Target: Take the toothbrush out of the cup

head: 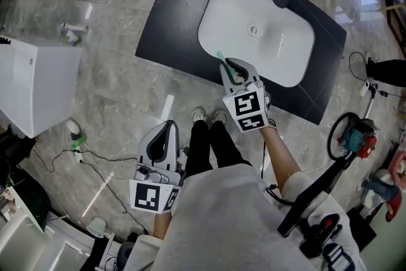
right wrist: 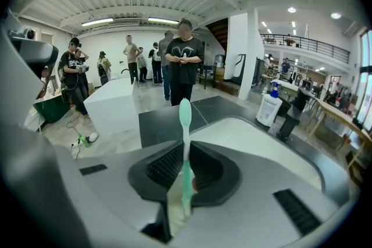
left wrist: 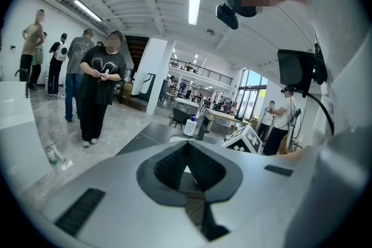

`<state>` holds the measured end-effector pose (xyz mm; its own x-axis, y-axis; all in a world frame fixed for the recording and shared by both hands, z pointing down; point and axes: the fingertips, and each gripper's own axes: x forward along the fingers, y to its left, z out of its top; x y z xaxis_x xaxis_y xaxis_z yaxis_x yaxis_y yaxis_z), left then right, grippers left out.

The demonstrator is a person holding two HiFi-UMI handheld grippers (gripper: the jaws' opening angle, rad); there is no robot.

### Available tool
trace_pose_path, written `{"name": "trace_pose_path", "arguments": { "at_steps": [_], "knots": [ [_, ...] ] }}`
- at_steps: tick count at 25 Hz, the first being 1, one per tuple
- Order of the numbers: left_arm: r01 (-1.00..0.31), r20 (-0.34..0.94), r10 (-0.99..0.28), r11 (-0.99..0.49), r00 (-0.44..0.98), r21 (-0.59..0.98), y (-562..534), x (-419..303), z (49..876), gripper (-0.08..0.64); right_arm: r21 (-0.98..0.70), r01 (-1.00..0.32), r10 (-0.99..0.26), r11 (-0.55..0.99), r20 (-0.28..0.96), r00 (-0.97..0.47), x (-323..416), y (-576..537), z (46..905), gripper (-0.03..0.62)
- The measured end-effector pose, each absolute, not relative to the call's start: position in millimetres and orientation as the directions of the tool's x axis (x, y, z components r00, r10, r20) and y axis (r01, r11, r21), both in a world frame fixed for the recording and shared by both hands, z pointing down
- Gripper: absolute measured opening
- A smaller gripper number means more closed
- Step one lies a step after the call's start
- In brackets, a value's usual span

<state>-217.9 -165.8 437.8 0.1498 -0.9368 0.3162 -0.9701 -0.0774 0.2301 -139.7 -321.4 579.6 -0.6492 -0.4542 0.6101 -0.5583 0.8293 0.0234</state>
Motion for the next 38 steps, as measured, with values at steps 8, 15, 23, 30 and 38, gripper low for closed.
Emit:
{"name": "trace_pose_path", "arguments": {
  "at_steps": [8,15,23,30,38],
  "knots": [
    [-0.971,0.316,-0.938,-0.071,0.144,0.23,-165,-220,439,0.004,0.022,-0.545,-0.45,0.838,0.594,-0.667,-142,-319,576,0.029],
    [-0.969,0.307,-0.938,-0.089,0.159,0.231,-168,-217,437,0.005,0.02,-0.558,-0.464,0.829,0.581,-0.669,-139,-319,571,0.029],
    [-0.969,0.262,-0.947,-0.13,0.185,0.21,-180,-213,421,0.005,0.015,-0.578,-0.507,0.816,0.497,-0.704,-133,-322,529,0.029],
    [-0.966,0.188,-0.956,-0.196,0.226,0.166,-195,-199,394,0.005,0.039,-0.618,-0.581,0.786,0.392,-0.713,-116,-324,476,0.029],
    [-0.959,0.114,-0.955,-0.263,0.274,0.105,-198,-176,362,0.005,0.066,-0.656,-0.649,0.752,0.247,-0.72,-93,-316,407,0.029]
  ]
}}
